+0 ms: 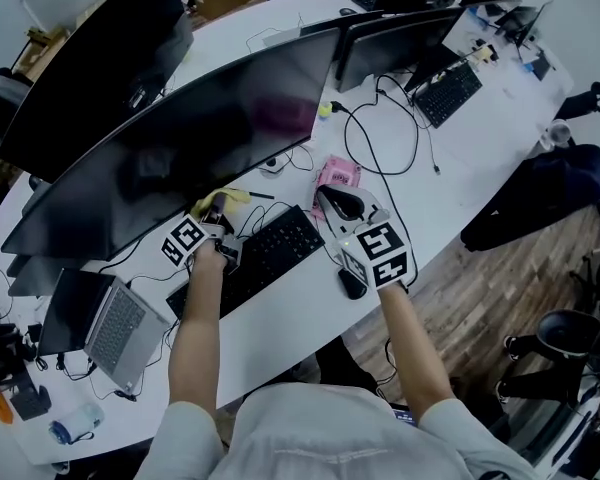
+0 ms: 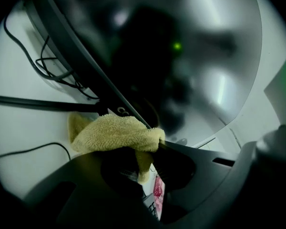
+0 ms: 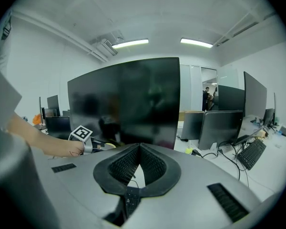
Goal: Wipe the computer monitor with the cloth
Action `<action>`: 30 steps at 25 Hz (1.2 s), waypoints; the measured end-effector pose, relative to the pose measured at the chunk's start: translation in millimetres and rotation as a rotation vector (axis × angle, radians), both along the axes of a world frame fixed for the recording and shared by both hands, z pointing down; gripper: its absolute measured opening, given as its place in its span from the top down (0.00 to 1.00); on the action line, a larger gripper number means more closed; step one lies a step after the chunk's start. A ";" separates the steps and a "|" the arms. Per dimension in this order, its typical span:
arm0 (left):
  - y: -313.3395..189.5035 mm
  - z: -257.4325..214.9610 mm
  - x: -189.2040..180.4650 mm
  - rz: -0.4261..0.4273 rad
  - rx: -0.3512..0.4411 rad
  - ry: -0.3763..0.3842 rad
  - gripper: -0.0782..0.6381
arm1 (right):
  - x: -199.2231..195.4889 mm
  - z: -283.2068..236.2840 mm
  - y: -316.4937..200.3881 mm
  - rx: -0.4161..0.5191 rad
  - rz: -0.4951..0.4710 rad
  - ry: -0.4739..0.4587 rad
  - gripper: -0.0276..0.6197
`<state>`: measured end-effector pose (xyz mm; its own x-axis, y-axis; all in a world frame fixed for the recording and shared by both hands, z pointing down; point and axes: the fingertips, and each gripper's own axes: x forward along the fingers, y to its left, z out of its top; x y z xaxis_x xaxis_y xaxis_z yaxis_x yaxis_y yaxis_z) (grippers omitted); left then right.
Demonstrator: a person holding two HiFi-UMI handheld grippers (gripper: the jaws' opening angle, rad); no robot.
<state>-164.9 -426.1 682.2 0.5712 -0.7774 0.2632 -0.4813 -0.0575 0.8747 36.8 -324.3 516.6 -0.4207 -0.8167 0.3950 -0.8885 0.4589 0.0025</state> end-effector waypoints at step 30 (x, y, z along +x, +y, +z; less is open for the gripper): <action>-62.9 -1.7 241.0 0.042 0.027 0.115 0.81 | 193.5 21.4 -21.0 -0.008 0.037 0.007 0.91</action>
<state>76.2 -489.0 680.6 0.6288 -0.7580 0.1733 -0.3745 -0.0999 0.9218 230.4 -345.3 538.1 -0.3879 -0.8282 0.4046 -0.9047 0.4261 0.0048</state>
